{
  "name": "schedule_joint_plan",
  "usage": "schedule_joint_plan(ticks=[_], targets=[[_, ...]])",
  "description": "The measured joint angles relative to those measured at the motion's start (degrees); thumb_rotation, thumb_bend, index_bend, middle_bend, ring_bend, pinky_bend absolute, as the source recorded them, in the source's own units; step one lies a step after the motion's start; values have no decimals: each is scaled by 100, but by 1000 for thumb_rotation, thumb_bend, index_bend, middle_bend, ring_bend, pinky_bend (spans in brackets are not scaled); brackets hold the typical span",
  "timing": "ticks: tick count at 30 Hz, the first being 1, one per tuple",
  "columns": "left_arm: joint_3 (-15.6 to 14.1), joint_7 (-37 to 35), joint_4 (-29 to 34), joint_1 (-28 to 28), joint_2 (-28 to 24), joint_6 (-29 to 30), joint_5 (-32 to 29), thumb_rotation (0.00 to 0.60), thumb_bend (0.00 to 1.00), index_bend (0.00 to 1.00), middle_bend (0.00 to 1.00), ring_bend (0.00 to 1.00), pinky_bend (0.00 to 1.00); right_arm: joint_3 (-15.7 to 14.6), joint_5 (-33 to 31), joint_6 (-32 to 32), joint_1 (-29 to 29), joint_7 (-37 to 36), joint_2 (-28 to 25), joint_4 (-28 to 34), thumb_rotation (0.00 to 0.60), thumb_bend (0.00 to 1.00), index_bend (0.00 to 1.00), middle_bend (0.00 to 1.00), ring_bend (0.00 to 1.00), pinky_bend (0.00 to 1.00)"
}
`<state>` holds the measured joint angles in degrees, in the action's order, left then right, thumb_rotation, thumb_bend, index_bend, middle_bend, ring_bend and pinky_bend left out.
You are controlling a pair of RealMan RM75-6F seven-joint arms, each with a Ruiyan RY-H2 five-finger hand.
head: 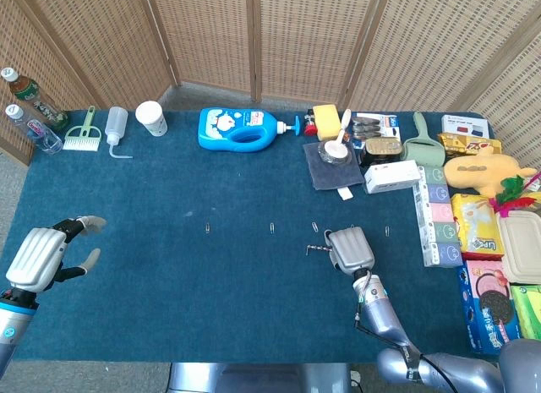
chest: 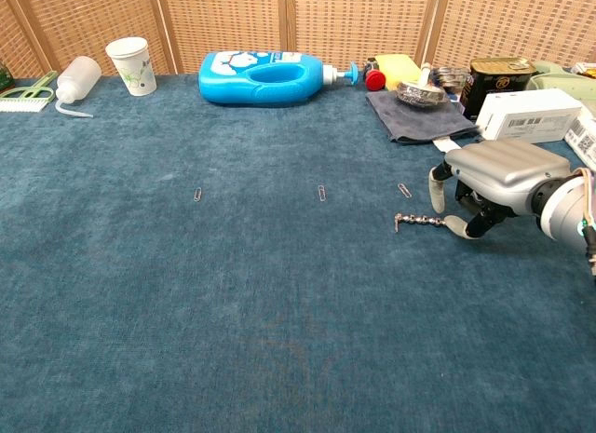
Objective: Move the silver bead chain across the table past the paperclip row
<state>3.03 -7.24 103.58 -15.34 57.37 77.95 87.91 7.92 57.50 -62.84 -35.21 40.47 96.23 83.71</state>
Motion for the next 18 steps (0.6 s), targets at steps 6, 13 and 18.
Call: schedule_joint_plan(ticks=[6, 13, 18], targets=[[9, -28, -26, 9, 1, 19, 7, 591, 353, 288, 405, 414, 725, -9, -62, 16, -16, 28, 19, -15, 600, 456, 471, 879, 956, 982], [7, -66, -49, 16, 8, 17, 12, 590, 353, 288, 405, 413, 725, 11, -122, 2, -29, 21, 30, 6, 600, 455, 492, 879, 957, 982], [20, -81, -62, 8, 8, 9, 11, 589, 353, 288, 405, 413, 724, 9, -71, -104, -3, -36, 44, 7, 600, 447, 490, 879, 958, 982]])
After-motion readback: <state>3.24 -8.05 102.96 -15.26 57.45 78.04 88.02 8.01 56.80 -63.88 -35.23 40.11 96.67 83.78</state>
